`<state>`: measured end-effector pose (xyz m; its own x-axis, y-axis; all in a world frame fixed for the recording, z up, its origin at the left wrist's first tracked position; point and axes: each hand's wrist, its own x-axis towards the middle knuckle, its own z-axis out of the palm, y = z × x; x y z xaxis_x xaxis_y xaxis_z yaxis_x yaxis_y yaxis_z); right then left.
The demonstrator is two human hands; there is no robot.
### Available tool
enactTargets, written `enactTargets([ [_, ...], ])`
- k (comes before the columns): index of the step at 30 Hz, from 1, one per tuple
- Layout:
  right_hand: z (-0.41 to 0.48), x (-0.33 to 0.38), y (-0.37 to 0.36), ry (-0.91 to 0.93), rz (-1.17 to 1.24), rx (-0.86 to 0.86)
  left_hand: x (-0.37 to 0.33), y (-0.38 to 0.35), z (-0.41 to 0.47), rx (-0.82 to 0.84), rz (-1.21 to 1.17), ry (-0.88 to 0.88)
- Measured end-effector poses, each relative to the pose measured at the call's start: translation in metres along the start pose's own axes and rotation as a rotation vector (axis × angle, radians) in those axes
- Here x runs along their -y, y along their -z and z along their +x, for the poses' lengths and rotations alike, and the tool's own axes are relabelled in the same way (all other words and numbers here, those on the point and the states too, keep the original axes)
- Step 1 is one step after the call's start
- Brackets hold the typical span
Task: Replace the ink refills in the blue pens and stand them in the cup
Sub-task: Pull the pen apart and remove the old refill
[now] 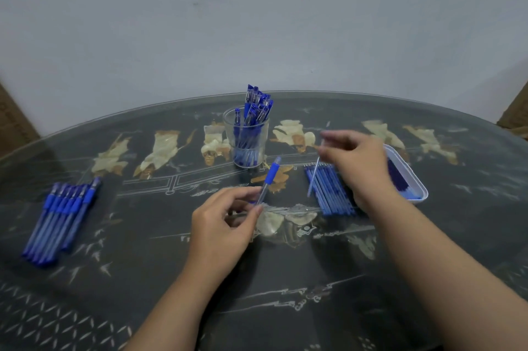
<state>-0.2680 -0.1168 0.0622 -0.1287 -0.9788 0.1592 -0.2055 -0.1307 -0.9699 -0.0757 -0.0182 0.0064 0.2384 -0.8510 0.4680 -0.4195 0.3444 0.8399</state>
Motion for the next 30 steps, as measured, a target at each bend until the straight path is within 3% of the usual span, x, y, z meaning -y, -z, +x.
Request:
enactTargets([
  [6, 0.012, -0.028, -0.018, -0.091, -0.344, 0.22, 0.004, -0.001, 0.0, -0.015, -0.015, -0.019],
  [30, 0.029, -0.046, -0.031, 0.053, -0.673, 0.127, 0.006, -0.002, 0.002, 0.0, -0.027, 0.017],
])
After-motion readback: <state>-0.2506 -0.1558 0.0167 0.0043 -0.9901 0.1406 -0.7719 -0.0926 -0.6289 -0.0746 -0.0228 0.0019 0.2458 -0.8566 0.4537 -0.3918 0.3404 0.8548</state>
